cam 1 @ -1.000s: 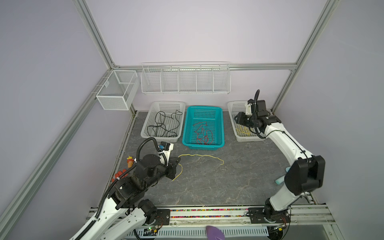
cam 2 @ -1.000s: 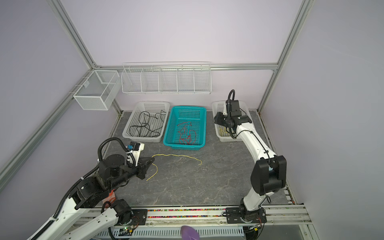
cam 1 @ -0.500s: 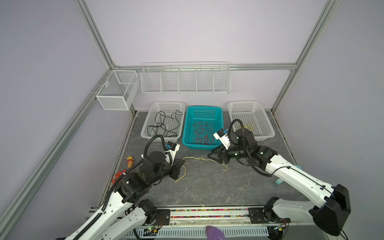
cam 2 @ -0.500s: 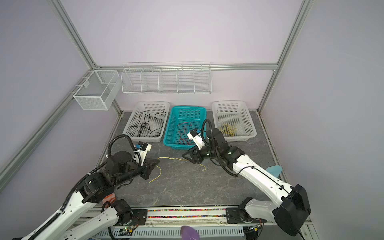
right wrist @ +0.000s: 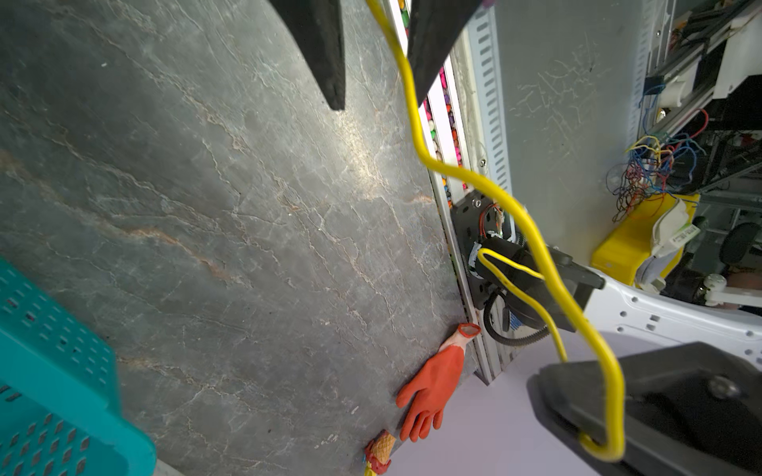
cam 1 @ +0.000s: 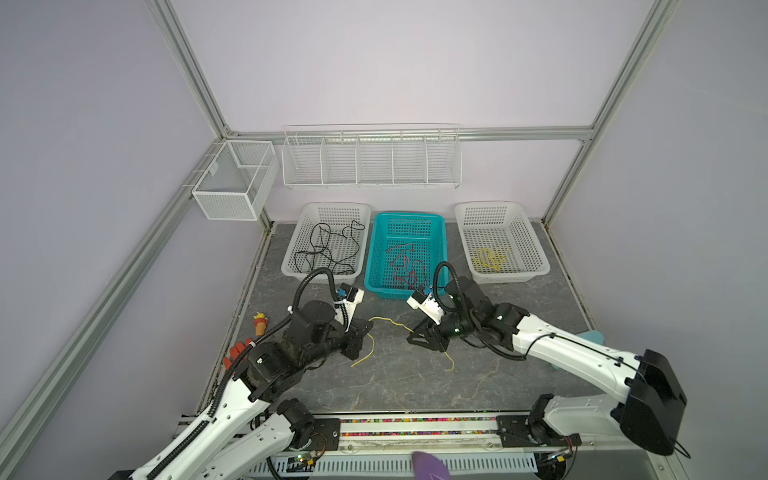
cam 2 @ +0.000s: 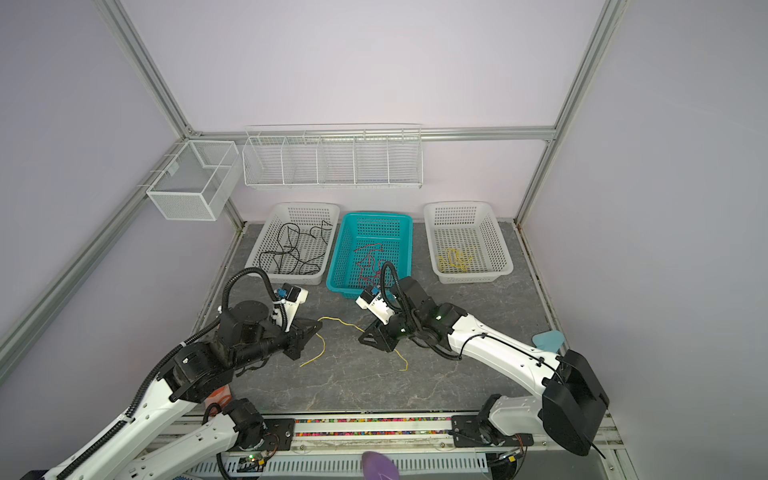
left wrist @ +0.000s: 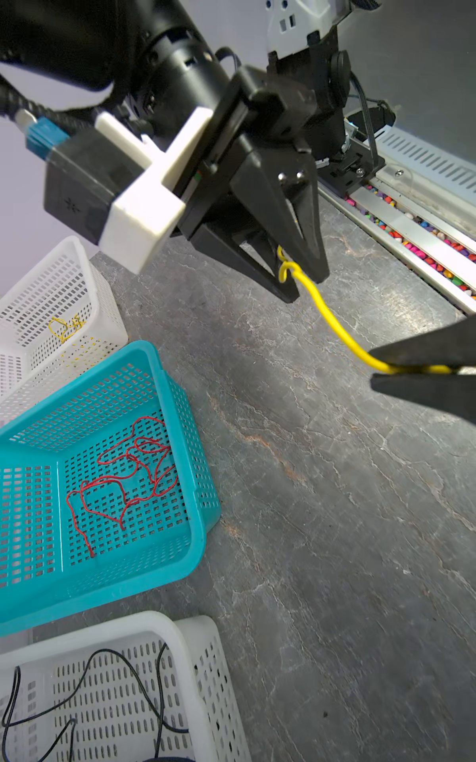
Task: Untangle the cables
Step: 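Move the right gripper to grasp the yellow wire held by the left gripper, then open the left gripper while the right gripper lifts the yellow wire away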
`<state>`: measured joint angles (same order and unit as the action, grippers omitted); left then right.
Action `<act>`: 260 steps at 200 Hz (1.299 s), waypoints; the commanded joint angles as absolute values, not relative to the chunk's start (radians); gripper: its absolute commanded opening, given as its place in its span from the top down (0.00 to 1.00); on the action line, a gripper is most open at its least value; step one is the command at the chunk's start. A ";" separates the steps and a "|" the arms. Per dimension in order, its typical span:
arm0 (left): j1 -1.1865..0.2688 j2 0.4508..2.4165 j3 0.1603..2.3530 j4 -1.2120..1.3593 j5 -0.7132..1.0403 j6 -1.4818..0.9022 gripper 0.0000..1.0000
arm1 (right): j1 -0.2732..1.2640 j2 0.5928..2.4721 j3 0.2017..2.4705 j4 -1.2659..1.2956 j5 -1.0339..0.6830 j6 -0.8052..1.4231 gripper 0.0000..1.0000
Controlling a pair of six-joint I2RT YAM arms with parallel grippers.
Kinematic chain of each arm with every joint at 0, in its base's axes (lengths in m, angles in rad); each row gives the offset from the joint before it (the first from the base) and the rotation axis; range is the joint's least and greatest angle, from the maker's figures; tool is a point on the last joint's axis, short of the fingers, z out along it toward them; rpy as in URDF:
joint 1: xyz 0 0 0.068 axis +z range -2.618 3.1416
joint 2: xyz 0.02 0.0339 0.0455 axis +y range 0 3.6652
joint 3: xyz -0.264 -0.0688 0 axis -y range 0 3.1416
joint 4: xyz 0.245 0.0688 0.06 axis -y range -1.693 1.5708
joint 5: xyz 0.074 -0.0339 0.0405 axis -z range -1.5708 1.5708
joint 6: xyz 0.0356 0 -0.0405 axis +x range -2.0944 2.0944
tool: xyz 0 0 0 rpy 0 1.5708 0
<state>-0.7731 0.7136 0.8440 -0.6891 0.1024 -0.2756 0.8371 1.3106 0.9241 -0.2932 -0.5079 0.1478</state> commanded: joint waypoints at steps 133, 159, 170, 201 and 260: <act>-0.770 0.749 0.836 -0.684 0.181 -0.247 0.88 | 0.836 1.065 0.901 0.010 -0.148 0.582 0.93; -0.771 0.743 0.836 -0.684 0.170 -0.245 0.67 | 0.836 1.054 0.946 -0.100 -0.036 0.556 0.93; -0.770 0.723 0.836 -0.684 0.158 -0.246 0.59 | 0.831 1.033 0.964 -0.157 0.050 0.532 0.93; -0.770 0.652 0.829 -0.675 0.095 -0.248 0.47 | 0.772 0.998 1.056 -0.347 0.238 0.476 0.94; -0.770 0.621 0.824 -0.673 0.040 -0.259 0.35 | 0.451 0.997 1.088 -0.449 0.330 0.527 0.94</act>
<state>-0.7723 0.6201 0.8375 -0.6640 0.0818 -0.2573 0.5373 0.9844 1.0737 -0.3847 0.2684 0.4976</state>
